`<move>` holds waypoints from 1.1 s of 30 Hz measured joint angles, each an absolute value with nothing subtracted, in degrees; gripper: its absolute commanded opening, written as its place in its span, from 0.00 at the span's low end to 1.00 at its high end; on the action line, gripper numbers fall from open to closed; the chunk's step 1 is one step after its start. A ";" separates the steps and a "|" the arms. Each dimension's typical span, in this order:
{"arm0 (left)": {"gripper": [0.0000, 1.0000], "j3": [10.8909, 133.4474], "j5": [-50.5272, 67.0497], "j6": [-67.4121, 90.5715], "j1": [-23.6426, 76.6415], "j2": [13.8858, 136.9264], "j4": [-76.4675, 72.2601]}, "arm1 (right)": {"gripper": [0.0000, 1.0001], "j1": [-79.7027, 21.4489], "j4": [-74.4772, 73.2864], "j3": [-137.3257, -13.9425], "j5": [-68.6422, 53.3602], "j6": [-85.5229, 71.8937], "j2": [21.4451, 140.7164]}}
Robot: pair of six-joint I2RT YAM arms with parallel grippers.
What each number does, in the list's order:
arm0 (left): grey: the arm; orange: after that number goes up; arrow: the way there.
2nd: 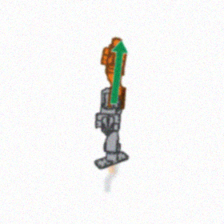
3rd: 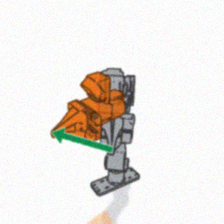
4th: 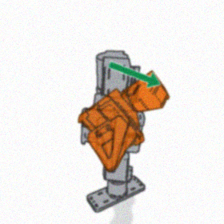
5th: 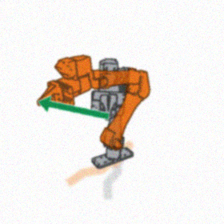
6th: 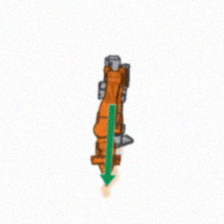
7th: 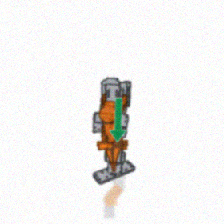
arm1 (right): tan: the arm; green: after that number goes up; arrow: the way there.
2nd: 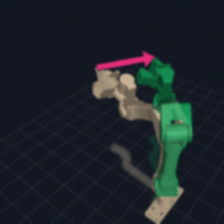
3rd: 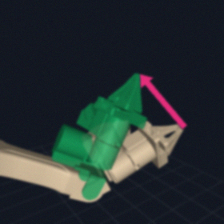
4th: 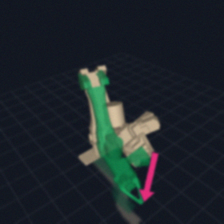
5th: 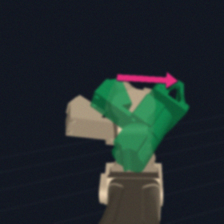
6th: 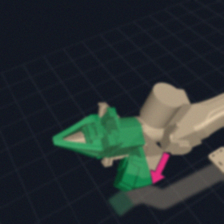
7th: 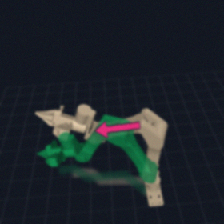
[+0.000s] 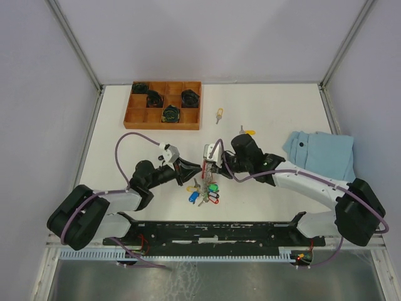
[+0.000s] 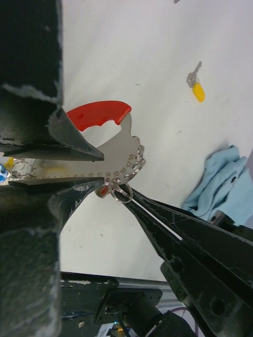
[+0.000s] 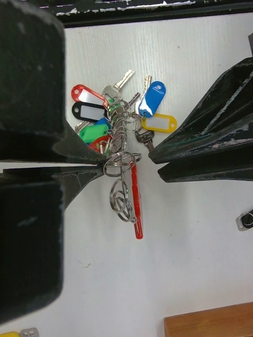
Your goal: Put the keys on the keyring
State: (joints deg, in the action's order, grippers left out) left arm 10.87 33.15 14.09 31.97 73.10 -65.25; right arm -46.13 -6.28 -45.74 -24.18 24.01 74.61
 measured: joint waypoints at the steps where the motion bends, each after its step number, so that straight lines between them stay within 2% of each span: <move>1: 0.27 10.87 33.30 13.85 31.97 72.84 -64.05 | 0.01 -46.13 -7.20 -46.48 -24.45 24.45 75.07; 8: 0.34 11.66 36.86 11.22 31.97 75.13 -58.54 | 0.01 -46.13 -11.64 -50.11 -25.87 26.85 78.11; 17: 0.34 13.93 40.71 10.98 31.94 78.67 -58.24 | 0.01 -46.13 -13.69 -51.31 -27.00 28.60 78.87; 33: 0.25 15.62 44.58 9.98 31.94 80.79 -58.94 | 0.01 -46.13 -14.74 -51.42 -28.49 29.08 79.07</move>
State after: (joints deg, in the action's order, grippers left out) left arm 15.62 44.58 9.98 31.94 80.79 -58.94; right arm -46.13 -14.74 -51.42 -28.49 29.08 79.07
